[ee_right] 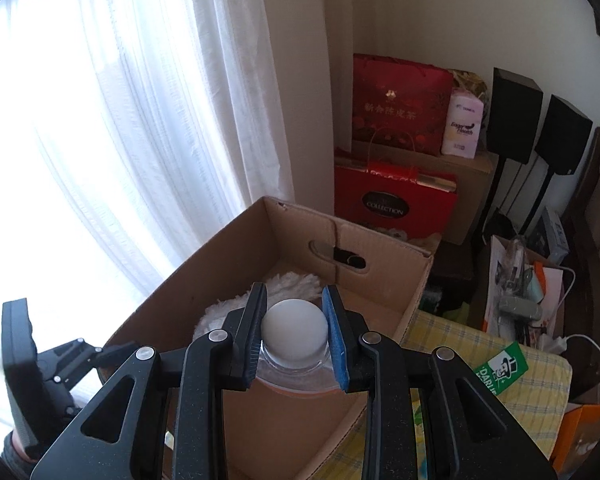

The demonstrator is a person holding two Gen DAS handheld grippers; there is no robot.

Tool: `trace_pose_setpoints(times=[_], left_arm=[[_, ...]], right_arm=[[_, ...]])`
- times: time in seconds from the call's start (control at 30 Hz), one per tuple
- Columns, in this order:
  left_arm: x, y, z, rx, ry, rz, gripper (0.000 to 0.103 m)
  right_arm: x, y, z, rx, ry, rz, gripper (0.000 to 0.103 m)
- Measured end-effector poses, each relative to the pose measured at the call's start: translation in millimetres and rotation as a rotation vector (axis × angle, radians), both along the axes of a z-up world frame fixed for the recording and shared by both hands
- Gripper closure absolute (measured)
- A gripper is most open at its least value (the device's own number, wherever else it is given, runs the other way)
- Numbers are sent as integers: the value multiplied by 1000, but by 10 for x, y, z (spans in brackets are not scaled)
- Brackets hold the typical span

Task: Organize objects
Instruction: 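Lift and carry the duster with the left gripper while the right carries the bottle into the box, then open the left gripper to drop the duster while the right gripper releases the bottle in the box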

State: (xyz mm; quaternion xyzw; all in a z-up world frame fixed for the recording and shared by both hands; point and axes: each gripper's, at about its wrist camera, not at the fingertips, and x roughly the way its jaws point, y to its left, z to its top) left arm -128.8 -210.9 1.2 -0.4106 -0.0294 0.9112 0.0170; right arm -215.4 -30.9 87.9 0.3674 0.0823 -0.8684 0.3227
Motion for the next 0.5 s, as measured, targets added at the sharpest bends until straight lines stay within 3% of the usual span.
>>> trace_pose_setpoints(times=[0.07, 0.1, 0.13, 0.33, 0.5], left_arm=[[52, -10, 31, -8, 9, -12, 67], [67, 4, 35, -26, 5, -22, 83], [69, 29, 25, -46, -10, -36, 90], [-47, 315, -161, -188, -97, -112, 103], [-192, 339, -303, -262, -156, -89, 103]], right_arm=[[37, -42, -121, 13, -17, 12, 75], [46, -61, -162, 19, -21, 16, 75], [63, -76, -217, 27, -25, 20, 75], [138, -135, -506, 70, -63, 35, 75], [202, -171, -626, 93, -85, 59, 75]])
